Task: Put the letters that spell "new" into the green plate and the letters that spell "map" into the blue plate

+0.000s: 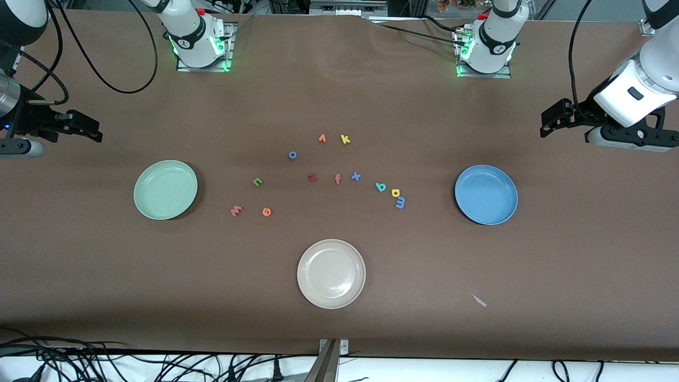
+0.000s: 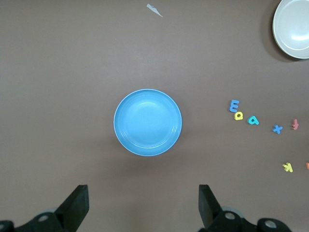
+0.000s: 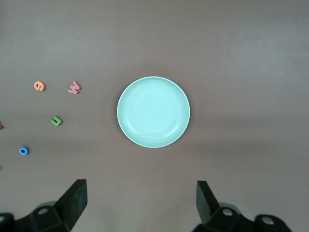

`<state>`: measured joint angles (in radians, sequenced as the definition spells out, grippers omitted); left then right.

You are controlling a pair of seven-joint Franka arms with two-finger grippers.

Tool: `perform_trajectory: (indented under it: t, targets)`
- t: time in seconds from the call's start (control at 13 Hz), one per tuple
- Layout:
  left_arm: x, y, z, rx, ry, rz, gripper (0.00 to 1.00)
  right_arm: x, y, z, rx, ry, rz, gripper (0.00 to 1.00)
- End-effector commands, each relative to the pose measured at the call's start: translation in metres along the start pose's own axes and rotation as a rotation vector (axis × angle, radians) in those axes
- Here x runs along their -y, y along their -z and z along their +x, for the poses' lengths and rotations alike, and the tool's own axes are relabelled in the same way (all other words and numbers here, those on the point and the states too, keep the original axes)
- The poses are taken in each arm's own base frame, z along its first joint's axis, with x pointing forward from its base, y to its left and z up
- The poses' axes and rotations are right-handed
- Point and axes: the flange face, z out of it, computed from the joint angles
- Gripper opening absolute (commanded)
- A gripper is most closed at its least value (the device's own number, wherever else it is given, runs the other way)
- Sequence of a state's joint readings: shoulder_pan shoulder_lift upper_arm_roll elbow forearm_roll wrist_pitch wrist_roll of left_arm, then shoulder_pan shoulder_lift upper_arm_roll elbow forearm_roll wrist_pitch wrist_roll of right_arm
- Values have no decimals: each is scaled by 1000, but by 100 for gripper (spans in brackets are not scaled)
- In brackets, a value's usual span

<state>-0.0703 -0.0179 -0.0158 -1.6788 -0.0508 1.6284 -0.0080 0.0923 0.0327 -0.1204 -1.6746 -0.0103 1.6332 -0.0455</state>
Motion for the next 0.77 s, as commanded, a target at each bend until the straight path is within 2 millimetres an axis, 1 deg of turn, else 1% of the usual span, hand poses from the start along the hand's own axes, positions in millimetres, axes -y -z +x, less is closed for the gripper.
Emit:
perform_trajectory:
  t: [0.0,0.69]
  targets:
    - [0,4,-4,3,-13,5,100,-2,3,0,6,3,-7,100]
    - [1,4,-7,20,-16,3,100,-2,3,0,8,3,-7,100]
